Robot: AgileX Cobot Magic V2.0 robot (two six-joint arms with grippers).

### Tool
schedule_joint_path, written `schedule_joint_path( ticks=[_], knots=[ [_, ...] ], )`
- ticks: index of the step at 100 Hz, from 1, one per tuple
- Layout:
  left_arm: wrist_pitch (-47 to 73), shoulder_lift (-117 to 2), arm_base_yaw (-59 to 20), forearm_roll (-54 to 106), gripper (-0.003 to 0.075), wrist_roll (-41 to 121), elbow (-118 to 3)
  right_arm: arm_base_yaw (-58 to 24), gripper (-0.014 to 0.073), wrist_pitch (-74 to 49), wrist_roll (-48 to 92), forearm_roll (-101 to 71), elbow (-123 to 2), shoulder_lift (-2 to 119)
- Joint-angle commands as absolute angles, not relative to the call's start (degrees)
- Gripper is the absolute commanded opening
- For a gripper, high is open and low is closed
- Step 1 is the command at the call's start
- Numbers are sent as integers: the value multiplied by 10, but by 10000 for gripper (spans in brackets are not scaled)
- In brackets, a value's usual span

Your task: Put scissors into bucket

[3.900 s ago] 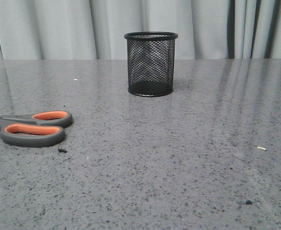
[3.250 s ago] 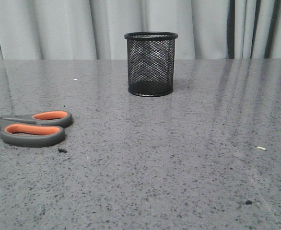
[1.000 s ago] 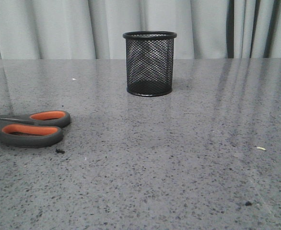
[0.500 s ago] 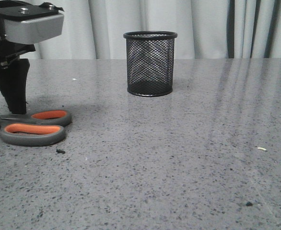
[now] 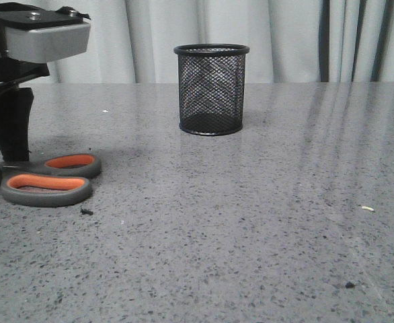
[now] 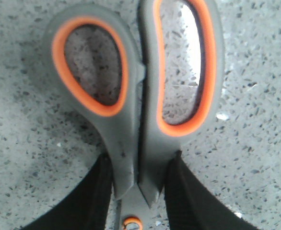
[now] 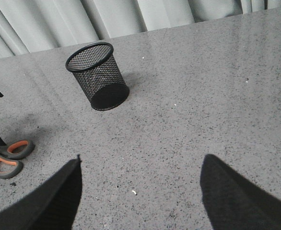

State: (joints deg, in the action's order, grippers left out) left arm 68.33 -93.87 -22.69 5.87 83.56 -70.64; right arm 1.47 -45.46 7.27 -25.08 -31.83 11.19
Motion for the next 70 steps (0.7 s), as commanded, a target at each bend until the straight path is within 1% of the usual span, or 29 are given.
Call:
schedule_joint_path(
  ticks=[1, 9, 16, 28, 35, 53, 70],
  knots=[
    [686, -904, -228, 62, 46, 822, -710, 12, 458, -417, 98, -286, -335, 119],
    [667, -874, -228, 62, 46, 775, -710, 5, 458, -433, 172, -358, -335, 119],
    [658, -842, -228, 67, 46, 741, -713, -5, 458, -442, 234, -456, -335, 119],
    [633, -774, -233, 87, 46, 735, -714, -9, 458, -454, 323, -645, -336, 137],
    [602, -731, -243, 87, 46, 735, -714, -9, 458, -466, 361, -712, -340, 160],
    [527, -642, -298, 87, 46, 735, -714, -9, 458, -525, 385, -728, -399, 258],
    [512, -614, -369, 88, 46, 735, -714, -9, 458, -593, 410, -737, -479, 362]
  ],
)
